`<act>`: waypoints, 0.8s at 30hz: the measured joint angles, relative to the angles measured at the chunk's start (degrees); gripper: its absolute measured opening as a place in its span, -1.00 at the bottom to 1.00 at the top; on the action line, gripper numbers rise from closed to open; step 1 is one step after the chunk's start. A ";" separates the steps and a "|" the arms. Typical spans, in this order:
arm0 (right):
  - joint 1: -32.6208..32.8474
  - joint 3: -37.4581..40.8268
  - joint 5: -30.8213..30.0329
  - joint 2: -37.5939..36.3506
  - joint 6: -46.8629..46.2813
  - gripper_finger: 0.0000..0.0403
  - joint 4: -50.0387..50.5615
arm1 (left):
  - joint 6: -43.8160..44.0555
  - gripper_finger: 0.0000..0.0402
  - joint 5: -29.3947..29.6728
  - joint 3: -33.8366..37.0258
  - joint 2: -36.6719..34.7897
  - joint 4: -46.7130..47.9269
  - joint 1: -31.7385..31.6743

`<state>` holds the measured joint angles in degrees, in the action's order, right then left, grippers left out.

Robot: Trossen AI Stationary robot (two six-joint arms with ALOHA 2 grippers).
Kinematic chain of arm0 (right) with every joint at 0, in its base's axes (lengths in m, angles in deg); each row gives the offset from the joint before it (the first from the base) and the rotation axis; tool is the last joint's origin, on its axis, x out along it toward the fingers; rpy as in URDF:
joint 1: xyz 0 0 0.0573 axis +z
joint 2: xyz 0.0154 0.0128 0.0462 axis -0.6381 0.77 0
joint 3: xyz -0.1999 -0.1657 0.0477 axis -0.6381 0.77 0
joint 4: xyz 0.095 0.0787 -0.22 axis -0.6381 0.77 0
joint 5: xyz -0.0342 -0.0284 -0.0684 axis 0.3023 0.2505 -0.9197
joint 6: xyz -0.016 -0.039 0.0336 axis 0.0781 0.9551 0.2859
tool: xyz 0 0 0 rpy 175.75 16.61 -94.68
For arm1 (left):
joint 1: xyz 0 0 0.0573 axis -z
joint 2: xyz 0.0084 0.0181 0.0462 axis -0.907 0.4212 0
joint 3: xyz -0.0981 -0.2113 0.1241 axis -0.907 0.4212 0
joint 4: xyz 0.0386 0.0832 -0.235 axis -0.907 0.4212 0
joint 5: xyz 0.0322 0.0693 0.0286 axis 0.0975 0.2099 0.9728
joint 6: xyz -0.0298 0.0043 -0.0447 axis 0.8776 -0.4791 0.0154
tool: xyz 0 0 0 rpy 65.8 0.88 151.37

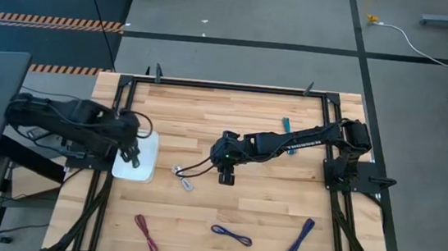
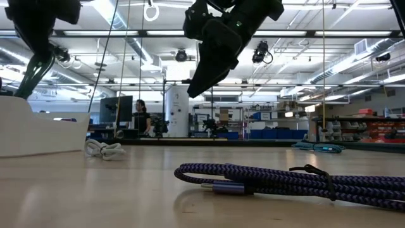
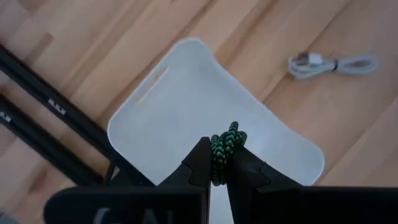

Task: Pick and place USB-C Cables
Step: Put the green charger cable into the white bin

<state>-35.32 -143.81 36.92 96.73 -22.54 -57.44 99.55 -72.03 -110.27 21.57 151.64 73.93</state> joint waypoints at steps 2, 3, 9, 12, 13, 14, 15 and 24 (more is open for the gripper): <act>0.06 0.00 -0.01 0.00 0.00 -0.16 0.11 | -0.21 -0.85 -0.47 0.00 2.04 -0.07 0.00; 0.06 0.00 0.01 0.00 0.00 -0.16 0.18 | -0.44 -0.83 -0.37 0.00 2.91 -0.10 0.00; 0.08 0.00 0.01 0.00 -0.07 -0.16 0.83 | -1.32 -0.59 3.45 0.00 6.31 0.03 0.00; 0.20 0.00 0.03 0.00 -0.28 -0.16 0.85 | -1.34 -0.43 3.79 0.02 6.98 -0.01 0.02; 0.24 0.00 0.03 0.00 -0.63 -0.16 0.85 | -1.34 -0.38 3.77 0.02 7.08 0.06 0.02; 0.25 0.00 0.03 0.00 -0.90 -0.16 0.85 | -1.34 -0.33 3.70 0.02 7.13 0.07 0.02; 0.28 0.00 0.05 0.00 -1.09 -0.16 0.89 | -1.34 -0.29 3.68 0.02 7.15 0.05 0.02; 0.60 0.02 0.07 0.00 -1.07 -0.16 1.16 | -1.62 -0.08 4.16 0.02 7.13 0.05 0.02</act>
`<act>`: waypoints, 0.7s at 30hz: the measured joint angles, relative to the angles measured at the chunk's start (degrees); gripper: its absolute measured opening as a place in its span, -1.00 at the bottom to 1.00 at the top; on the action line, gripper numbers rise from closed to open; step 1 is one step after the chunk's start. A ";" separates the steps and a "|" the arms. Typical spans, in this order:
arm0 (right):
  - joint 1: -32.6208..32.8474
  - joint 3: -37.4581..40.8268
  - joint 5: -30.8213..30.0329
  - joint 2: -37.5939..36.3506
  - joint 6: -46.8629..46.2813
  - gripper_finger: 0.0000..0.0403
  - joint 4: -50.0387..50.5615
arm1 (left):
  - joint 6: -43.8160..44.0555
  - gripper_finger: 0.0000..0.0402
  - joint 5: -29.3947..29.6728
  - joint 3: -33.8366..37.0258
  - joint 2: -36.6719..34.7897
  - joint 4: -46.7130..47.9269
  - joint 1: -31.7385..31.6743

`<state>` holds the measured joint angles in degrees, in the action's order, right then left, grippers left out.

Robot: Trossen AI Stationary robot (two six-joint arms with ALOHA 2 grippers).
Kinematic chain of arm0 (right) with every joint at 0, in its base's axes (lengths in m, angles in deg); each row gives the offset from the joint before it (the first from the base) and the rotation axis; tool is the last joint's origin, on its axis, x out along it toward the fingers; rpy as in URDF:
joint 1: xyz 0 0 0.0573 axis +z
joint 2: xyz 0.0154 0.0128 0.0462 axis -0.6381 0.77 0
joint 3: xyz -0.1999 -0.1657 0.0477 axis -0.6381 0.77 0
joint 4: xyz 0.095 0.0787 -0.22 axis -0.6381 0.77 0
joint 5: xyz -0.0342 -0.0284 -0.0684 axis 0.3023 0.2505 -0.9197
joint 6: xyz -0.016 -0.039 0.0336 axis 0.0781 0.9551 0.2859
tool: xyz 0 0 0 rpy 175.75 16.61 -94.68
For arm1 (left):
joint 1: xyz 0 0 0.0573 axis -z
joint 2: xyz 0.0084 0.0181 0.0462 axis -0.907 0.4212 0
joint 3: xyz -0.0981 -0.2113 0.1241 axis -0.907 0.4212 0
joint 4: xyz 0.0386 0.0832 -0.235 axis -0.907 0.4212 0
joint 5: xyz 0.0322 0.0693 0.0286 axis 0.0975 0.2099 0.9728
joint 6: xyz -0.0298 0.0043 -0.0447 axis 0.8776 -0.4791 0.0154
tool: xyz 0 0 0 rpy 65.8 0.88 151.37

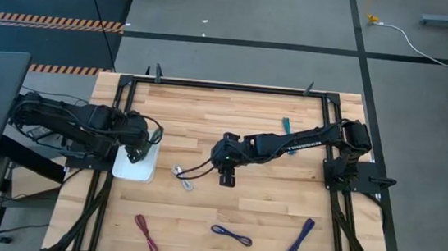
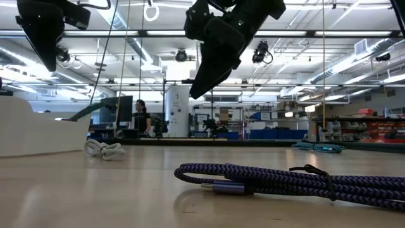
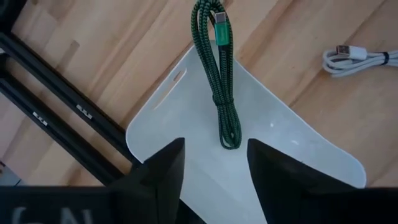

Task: Pick and place USB-C Cables
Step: Put the green charger cable into the white bin

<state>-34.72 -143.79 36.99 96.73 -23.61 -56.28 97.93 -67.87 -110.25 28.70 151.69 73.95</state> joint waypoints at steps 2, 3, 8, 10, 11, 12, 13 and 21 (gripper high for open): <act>0.00 0.00 -0.04 0.00 0.04 -0.16 -0.30 | -1.20 -0.08 2.16 0.00 0.00 -0.14 0.02; 0.00 0.00 -0.04 0.00 0.04 -0.16 -0.79 | -2.40 -0.09 3.97 0.00 0.00 -0.43 0.02; -0.04 0.00 -0.04 0.02 0.19 -0.16 -3.11 | -10.73 -0.13 17.84 0.00 -0.02 -6.16 0.02; -0.04 0.00 -0.04 0.02 0.19 -0.16 -3.68 | -16.74 -0.14 20.69 0.02 -0.02 -11.23 -0.02; -0.04 0.00 -0.04 0.02 0.19 -0.16 -3.73 | -20.00 -0.14 20.89 0.02 -0.02 -14.13 0.00; -0.04 0.00 -0.04 0.02 0.20 -0.16 -3.69 | -23.00 -0.14 20.68 0.02 -0.02 -17.08 0.00; -0.04 0.00 -0.04 0.02 0.22 -0.16 -3.67 | -25.41 -0.14 19.93 0.02 0.03 -19.68 0.00; -0.02 0.00 -0.04 0.03 0.19 -0.16 -3.14 | -26.38 -0.14 17.23 0.02 5.73 -21.31 -3.19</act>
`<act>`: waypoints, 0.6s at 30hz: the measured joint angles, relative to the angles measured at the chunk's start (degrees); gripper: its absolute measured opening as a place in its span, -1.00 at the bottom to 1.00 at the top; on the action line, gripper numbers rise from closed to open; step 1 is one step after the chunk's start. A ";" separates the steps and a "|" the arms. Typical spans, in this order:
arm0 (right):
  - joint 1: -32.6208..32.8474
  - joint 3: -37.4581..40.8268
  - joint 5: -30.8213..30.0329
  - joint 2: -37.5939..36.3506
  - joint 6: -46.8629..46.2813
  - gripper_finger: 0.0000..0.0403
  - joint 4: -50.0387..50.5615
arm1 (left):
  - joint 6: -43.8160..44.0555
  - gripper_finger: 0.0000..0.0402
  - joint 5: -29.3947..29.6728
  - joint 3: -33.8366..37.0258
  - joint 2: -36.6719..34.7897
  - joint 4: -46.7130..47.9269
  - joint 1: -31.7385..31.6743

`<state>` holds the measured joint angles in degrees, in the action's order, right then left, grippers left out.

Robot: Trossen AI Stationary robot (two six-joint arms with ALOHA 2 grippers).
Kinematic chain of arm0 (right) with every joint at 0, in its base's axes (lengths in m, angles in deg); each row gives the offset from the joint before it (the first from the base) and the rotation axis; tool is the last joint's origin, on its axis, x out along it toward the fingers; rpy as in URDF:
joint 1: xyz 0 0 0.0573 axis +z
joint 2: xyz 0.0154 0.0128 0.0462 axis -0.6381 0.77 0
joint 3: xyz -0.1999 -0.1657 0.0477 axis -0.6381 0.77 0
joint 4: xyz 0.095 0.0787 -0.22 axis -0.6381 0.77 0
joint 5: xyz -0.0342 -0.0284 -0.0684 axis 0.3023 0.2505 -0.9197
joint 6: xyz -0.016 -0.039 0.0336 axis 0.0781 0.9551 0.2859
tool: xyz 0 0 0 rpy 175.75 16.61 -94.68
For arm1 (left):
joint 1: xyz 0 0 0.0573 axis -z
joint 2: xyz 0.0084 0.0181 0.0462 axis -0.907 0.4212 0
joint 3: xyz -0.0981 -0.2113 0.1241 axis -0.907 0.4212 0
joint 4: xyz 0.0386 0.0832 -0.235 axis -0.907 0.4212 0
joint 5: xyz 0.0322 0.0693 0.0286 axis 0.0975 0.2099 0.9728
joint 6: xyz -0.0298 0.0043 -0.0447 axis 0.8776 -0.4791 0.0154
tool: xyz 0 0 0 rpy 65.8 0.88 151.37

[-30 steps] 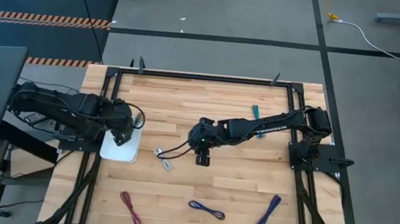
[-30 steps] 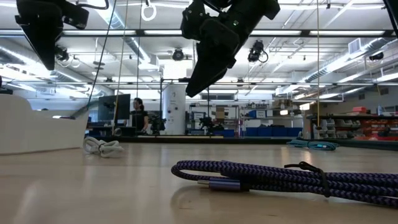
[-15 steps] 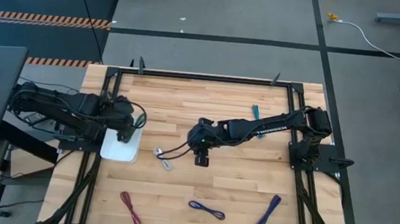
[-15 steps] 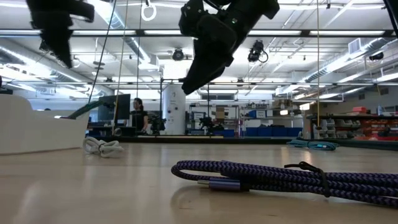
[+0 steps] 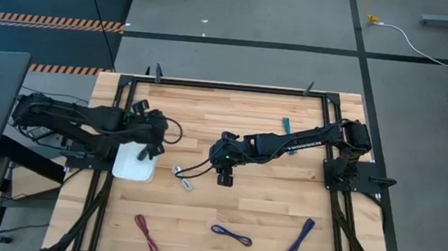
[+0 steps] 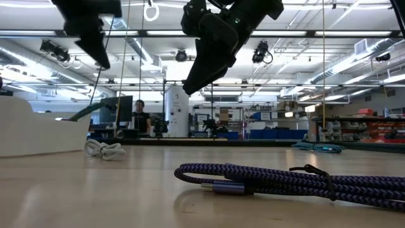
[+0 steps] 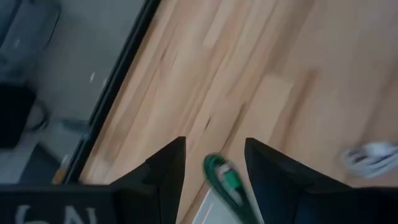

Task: Pick and place USB-C Cables
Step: Put the green charger cable into the white bin

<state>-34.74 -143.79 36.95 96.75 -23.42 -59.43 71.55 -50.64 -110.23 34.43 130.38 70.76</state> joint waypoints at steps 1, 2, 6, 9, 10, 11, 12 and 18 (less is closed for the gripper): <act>0.00 0.00 0.00 0.02 0.00 -0.16 0.00 | 0.06 -0.14 0.01 0.02 1.13 0.65 -0.83; 0.00 0.00 0.00 0.02 0.00 -0.16 0.05 | 0.02 -0.14 0.00 0.02 2.22 0.83 -1.65; 0.02 0.00 0.00 0.02 0.00 -0.16 0.28 | -3.45 -0.13 0.00 0.02 5.77 -0.74 -4.84; 0.10 0.00 0.00 0.02 -0.19 -0.16 0.81 | -6.50 -0.13 -0.33 0.02 7.58 -1.40 -7.30; 0.16 0.00 0.00 0.02 -0.20 -0.16 1.08 | -7.24 -0.13 -1.25 0.02 7.91 -1.96 -8.29; 0.29 0.00 0.00 0.02 -0.20 -0.16 1.26 | -7.93 -0.13 -2.64 0.02 8.02 -2.44 -9.39; 0.45 0.00 0.00 0.02 -0.20 -0.16 1.42 | -9.09 -0.13 -4.08 0.02 8.02 -3.03 -10.40; 1.67 0.01 0.04 0.04 -0.20 -0.16 2.63 | -10.86 -0.13 -12.80 0.02 7.88 -7.00 -16.52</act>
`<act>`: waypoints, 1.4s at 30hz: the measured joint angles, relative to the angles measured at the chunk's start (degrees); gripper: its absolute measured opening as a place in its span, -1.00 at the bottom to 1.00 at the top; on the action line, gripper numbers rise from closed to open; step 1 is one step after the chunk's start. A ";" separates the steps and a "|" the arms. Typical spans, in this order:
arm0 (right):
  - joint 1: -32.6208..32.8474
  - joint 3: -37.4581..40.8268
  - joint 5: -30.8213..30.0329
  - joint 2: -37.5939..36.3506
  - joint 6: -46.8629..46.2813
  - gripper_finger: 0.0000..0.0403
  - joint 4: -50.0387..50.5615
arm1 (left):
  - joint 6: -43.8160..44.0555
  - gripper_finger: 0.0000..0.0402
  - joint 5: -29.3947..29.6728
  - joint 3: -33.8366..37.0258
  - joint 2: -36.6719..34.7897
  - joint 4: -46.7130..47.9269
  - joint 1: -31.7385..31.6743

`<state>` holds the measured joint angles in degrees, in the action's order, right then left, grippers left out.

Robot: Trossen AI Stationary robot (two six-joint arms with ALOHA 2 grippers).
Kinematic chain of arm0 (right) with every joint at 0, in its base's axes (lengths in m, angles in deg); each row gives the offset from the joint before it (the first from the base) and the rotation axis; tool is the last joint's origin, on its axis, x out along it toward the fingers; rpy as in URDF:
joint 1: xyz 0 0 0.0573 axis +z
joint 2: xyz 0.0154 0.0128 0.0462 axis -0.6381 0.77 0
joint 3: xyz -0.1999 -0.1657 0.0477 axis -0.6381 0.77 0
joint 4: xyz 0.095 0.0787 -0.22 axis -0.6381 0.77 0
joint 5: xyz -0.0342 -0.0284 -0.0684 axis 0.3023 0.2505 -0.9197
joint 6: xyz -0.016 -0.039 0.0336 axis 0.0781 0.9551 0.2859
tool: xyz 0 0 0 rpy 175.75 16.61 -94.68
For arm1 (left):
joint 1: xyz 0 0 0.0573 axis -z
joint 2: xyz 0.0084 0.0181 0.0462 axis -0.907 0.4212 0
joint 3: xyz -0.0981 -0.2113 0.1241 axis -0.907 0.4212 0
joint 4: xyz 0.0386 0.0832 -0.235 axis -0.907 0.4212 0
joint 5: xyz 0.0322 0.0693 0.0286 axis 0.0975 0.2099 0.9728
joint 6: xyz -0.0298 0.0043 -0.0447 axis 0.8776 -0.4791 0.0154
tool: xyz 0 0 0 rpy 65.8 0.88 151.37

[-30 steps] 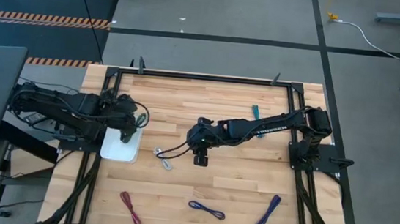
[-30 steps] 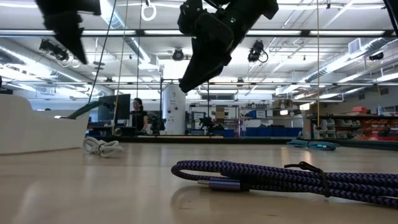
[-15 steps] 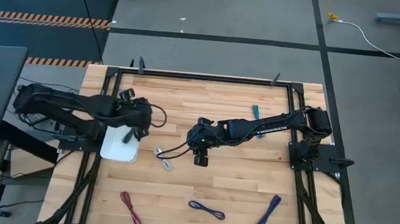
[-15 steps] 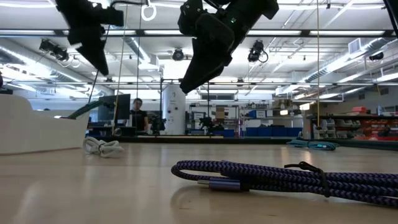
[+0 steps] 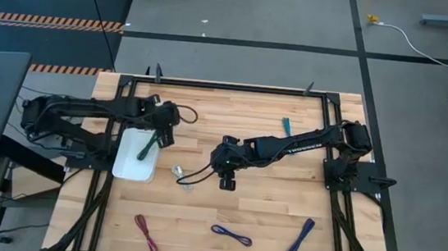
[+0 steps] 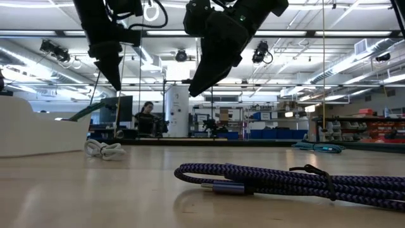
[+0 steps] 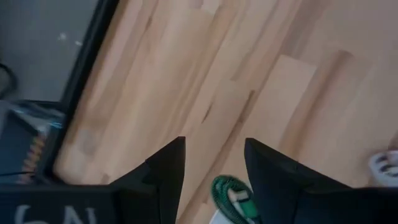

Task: Pick and place USB-C Cables
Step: Put the green charger cable into the white bin, then put the white charger cable into the white bin

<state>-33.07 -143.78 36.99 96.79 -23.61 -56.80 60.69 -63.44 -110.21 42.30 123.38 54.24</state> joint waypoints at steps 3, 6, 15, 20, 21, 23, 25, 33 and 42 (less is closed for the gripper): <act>0.58 -0.01 -0.02 0.00 -0.06 -0.16 0.49 | 0.04 -0.13 -1.38 0.60 0.43 -0.70 -2.66; 1.27 0.00 -0.01 0.00 -0.92 -0.16 1.59 | -0.12 -0.13 -1.71 5.10 0.58 -1.26 -5.38; 1.94 0.01 -0.07 0.00 -1.07 -0.16 1.94 | -2.75 -0.13 -2.08 12.33 -1.69 -12.14 -7.10; 1.89 0.01 -0.04 0.00 -1.27 -0.16 1.91 | -2.98 -0.13 -2.07 10.43 -3.33 -10.94 -6.35; 1.87 0.01 -0.06 0.00 -1.28 -0.16 1.93 | -2.91 -0.13 -2.06 9.98 -3.81 -10.03 -6.20; 1.87 0.01 -0.07 0.00 -1.29 -0.16 1.93 | -2.12 -0.13 -2.17 8.75 -4.78 -10.45 -5.24; 1.87 0.01 -0.04 0.00 -1.29 -0.16 2.06 | -1.61 -0.13 -5.04 8.44 -6.25 -11.16 -3.33; 2.09 0.01 -0.04 0.00 -1.41 -0.16 5.44 | -0.15 -0.14 -12.37 8.52 -6.83 -6.51 12.49; 2.09 0.01 -0.07 0.00 -3.39 -0.16 5.04 | 2.48 -0.14 -6.35 8.55 -5.89 -12.01 27.42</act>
<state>-30.98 -143.76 36.93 96.79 -27.00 -51.75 63.17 -69.79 -101.66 36.41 111.37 81.66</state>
